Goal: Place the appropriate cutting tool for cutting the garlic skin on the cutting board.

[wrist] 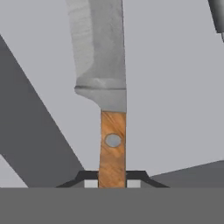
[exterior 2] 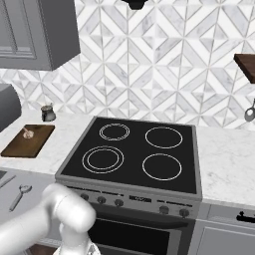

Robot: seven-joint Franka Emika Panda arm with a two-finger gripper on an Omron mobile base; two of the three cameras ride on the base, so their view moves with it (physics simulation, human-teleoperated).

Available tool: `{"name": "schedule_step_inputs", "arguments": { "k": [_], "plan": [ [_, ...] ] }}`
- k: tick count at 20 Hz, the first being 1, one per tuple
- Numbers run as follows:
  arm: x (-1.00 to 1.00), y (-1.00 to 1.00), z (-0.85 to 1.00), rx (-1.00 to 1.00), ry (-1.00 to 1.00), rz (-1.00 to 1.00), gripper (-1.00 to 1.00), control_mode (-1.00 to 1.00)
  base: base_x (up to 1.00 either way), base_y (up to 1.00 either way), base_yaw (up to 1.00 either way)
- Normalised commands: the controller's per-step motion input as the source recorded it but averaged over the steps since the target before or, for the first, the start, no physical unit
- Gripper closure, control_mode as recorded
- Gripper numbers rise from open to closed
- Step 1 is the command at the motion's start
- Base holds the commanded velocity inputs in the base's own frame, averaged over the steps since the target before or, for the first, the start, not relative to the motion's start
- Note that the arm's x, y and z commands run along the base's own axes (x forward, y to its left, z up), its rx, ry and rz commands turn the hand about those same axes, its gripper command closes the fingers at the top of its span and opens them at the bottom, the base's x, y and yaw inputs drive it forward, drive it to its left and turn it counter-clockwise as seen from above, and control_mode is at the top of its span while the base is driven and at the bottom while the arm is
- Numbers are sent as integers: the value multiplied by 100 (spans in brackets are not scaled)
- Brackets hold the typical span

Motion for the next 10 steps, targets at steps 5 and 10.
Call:
{"name": "schedule_step_inputs", "arguments": {
  "k": [5,10],
  "plan": [
    [-38,0,53,0,0,-35,100,-100,0,0,0],
    [-29,-2,81,0,0,-28,100,-100,0,0,0]
  ]
}}
